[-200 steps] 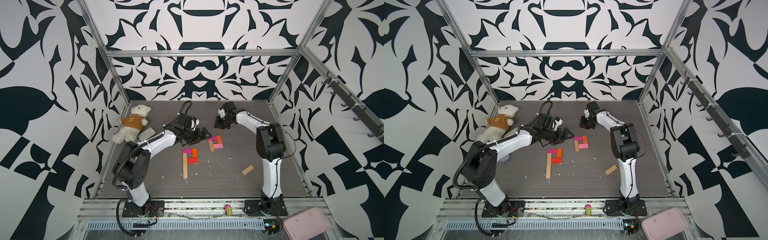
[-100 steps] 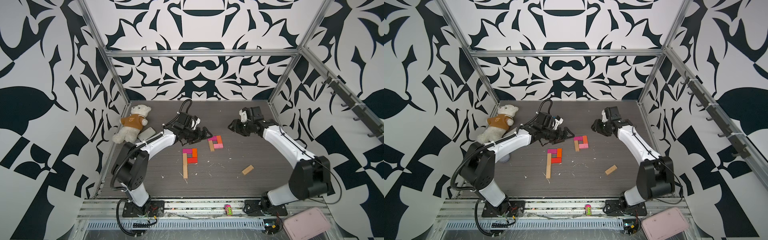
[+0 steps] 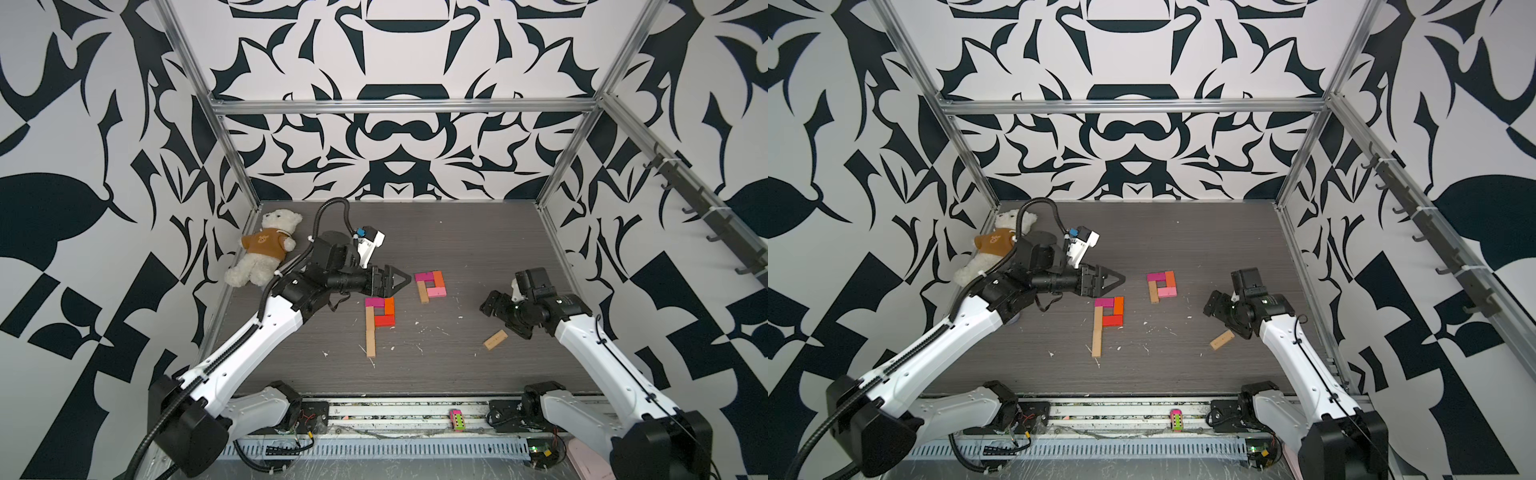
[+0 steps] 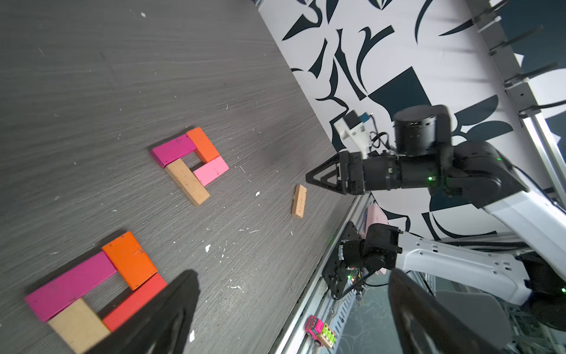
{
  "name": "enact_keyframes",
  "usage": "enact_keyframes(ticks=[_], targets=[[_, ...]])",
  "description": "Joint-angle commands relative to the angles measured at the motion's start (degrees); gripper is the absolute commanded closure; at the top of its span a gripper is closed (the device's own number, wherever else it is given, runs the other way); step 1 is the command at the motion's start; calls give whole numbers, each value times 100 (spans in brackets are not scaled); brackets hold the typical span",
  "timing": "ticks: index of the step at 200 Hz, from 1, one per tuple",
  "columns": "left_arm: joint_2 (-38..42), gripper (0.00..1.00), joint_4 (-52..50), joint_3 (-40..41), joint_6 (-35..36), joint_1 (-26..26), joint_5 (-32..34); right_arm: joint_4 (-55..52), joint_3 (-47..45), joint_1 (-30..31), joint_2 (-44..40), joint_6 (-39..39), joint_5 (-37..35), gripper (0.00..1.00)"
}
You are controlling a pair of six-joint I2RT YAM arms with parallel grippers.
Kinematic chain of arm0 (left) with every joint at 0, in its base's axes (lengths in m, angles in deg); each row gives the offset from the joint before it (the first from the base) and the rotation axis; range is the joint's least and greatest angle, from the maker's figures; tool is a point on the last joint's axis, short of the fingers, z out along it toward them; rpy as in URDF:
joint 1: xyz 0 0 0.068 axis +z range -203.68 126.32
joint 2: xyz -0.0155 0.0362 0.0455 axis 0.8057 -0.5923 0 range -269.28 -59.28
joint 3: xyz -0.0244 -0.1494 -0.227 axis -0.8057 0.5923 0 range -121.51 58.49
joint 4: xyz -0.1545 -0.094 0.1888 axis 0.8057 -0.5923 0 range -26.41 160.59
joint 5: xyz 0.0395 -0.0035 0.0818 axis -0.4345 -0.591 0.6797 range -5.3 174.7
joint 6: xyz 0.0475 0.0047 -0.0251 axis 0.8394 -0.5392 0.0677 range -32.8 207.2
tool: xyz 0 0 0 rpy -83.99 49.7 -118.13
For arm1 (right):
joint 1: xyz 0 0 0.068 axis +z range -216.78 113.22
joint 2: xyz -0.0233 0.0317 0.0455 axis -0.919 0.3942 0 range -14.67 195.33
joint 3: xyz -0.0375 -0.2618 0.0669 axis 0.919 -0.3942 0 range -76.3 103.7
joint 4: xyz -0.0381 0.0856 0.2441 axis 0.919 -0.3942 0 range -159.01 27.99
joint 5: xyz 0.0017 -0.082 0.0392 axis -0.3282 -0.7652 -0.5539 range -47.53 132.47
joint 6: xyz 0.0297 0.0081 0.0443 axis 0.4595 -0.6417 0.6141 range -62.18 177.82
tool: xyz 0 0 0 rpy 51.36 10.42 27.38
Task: Assemble the letter p with building blocks
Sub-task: Pick up the building block from the center of the board.
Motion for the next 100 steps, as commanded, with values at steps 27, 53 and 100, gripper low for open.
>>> enact_keyframes(ticks=[27, 53, 100], targets=[[822, 1, -30, 652, 815, -7, 525, 141, -456, -1, -41, 684, -464, 4], [889, 1, -18, 733, 981, -4, 524, 410, -573, -2, 206, 812, -508, 4], [646, 1, -218, 730, 1107, 2, 560, 1153, -700, -3, 817, 822, -420, 4]])
